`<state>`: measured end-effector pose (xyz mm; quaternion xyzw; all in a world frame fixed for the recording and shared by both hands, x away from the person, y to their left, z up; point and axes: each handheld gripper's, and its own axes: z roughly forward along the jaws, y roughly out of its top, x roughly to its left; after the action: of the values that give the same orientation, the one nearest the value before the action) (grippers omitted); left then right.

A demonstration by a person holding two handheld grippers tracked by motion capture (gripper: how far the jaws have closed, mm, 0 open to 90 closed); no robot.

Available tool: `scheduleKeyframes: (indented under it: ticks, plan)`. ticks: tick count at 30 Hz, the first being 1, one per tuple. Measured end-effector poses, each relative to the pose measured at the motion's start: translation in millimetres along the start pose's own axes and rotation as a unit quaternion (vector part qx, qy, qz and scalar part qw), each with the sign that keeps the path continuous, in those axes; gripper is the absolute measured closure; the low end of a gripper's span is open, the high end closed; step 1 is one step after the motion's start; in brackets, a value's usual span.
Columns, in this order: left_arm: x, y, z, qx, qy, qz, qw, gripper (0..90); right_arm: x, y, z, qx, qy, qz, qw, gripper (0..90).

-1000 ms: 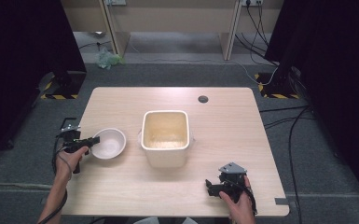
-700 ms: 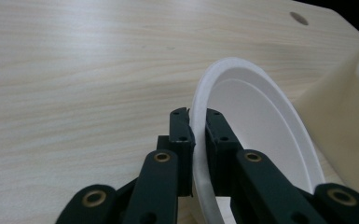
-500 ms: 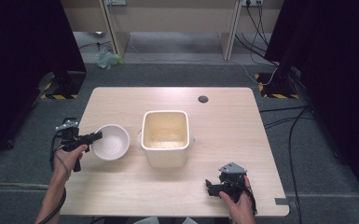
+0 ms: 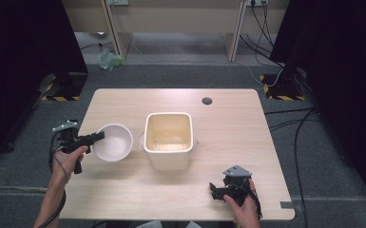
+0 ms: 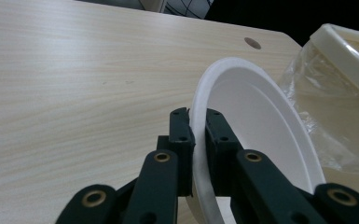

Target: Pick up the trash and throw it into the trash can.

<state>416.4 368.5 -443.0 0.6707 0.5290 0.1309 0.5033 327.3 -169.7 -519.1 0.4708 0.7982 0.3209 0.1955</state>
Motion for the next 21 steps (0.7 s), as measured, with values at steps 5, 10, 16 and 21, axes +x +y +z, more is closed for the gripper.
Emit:
scheduleKeyframes:
  ticks: [5,10,16,21]
  plan:
    - [-7.9,8.3,-5.9,-0.009,-0.012,0.009,0.9999,82.6,0.0,0.0,0.0,0.000,0.000,0.000,1.0000,0.4]
    - [-13.2,15.9,-9.7,-0.013,-0.021,0.012,0.9996,82.6,0.0,0.0,0.0,0.000,0.000,0.000,1.0000,0.4]
    - [-18.7,23.3,-12.8,-0.014,-0.030,0.016,0.9993,82.6,0.0,0.0,0.0,0.000,0.000,0.000,1.0000,0.4]
    - [-23.1,29.5,-15.5,-0.017,-0.032,0.024,0.9991,82.6,0.0,0.0,0.0,0.000,0.000,0.000,1.0000,0.4]
